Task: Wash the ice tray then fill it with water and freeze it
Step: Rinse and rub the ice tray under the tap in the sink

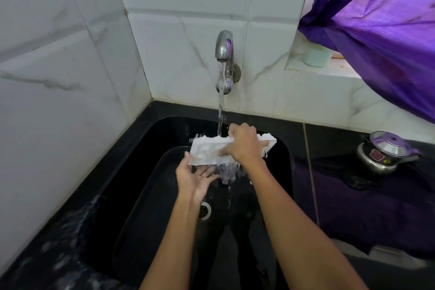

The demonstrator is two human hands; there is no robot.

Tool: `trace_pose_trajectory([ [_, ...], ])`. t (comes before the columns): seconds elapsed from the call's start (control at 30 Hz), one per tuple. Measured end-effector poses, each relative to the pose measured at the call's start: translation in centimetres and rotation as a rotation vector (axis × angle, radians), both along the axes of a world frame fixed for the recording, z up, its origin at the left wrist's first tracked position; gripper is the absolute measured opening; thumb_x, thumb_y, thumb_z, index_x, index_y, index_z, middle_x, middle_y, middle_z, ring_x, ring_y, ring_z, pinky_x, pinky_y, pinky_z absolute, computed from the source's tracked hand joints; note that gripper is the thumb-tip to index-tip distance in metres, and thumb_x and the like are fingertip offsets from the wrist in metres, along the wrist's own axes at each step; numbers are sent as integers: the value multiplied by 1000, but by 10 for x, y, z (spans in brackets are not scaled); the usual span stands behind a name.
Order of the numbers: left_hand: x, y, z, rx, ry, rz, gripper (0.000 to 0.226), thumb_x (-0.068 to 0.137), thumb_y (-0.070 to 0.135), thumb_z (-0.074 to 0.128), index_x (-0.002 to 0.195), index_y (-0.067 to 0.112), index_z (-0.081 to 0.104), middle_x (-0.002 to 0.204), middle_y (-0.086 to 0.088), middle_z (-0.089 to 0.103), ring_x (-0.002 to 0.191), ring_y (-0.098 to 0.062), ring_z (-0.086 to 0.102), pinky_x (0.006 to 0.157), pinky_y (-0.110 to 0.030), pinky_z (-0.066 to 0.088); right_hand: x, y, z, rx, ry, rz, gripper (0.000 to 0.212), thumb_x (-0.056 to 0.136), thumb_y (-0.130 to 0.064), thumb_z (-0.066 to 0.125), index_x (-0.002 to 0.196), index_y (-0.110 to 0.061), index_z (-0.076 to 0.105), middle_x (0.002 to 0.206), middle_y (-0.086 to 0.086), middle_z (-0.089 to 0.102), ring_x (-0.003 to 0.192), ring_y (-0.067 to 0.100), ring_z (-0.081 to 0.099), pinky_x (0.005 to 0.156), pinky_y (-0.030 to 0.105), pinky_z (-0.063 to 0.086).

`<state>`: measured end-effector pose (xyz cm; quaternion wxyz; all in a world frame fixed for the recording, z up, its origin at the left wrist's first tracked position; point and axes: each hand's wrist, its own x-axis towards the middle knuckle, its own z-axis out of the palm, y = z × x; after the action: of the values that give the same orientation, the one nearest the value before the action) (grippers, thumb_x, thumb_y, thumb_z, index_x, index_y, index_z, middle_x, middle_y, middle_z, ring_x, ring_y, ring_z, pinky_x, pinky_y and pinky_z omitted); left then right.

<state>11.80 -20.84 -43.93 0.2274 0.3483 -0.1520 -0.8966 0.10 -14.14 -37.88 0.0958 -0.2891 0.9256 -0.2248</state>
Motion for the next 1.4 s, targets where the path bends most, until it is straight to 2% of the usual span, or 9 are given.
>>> trace_pose_trajectory([
  [0.1, -6, -2, 1, 124, 55, -31, 76, 92, 48, 47, 143, -4, 24, 141, -37, 32, 129, -51, 35, 104, -65, 27, 18, 7, -26, 52, 276, -12, 32, 71, -9, 75, 81, -26, 50, 99, -2, 48, 104, 20, 48, 100, 71, 28],
  [0.2, -12, -5, 4, 63, 32, 4, 49, 101, 29, 35, 135, -7, 37, 133, -34, 46, 119, -46, 49, 90, -60, 42, 36, 16, -49, -41, 420, -68, 30, 60, -1, 77, 79, -20, 62, 93, 0, 56, 92, 22, 58, 98, 78, 23],
  [0.37, -9, -10, 3, -4, -83, 23, 38, 103, 15, 29, 134, -3, 41, 126, -24, 55, 101, -34, 58, 77, -48, 48, 55, 15, -25, 161, 202, -8, 25, 78, -14, 64, 101, -24, 65, 121, -3, 51, 139, 20, 28, 100, 79, -9],
  [0.47, -12, -3, 5, -74, -73, -29, 41, 103, 18, 31, 138, 0, 39, 105, -17, 61, 90, -26, 61, 69, -40, 55, 59, 2, -11, -81, 153, 223, 29, 87, -12, 53, 113, -19, 64, 130, -2, 56, 139, 18, 33, 116, 54, 1],
  [0.57, -17, 8, 15, -141, -5, -56, 42, 104, 17, 25, 142, 2, 33, 134, -20, 50, 120, -29, 52, 96, -38, 49, 55, -12, -17, -47, 96, 451, 43, 103, -27, 33, 144, -19, 44, 156, 3, 33, 148, 21, 18, 120, 38, 8],
  [0.77, -13, -24, 10, -83, 42, -6, 38, 102, 23, 32, 135, 7, 43, 119, -22, 61, 100, -32, 63, 72, -48, 58, -1, 4, -26, 241, 126, 327, 66, 101, -55, 14, 156, -20, 3, 164, 1, -3, 151, 19, -4, 121, 44, -4],
  [0.93, -5, -30, 5, -117, 38, 21, 36, 103, 24, 32, 132, 10, 47, 100, -15, 71, 88, -28, 71, 68, -42, 59, -15, 12, -23, 355, 41, 99, 73, 100, -57, 12, 155, -12, -3, 163, 9, -10, 151, 22, -9, 121, 43, -7],
  [1.1, -13, -26, 8, -186, -8, -4, 33, 104, 25, 28, 124, 15, 52, 117, -16, 62, 102, -27, 63, 78, -42, 56, 34, -30, -25, 157, 97, 340, 66, 104, -43, 18, 154, -3, 3, 163, 14, 0, 151, 24, -3, 123, 37, -2],
  [1.4, 6, -48, 12, -166, 11, 72, 34, 103, 21, 29, 130, 10, 47, 122, -16, 60, 97, -29, 64, 73, -46, 56, -17, 10, -21, 272, 36, 234, 88, 87, -78, 16, 156, -26, 5, 164, -2, -1, 151, 17, -4, 120, 53, -1],
])
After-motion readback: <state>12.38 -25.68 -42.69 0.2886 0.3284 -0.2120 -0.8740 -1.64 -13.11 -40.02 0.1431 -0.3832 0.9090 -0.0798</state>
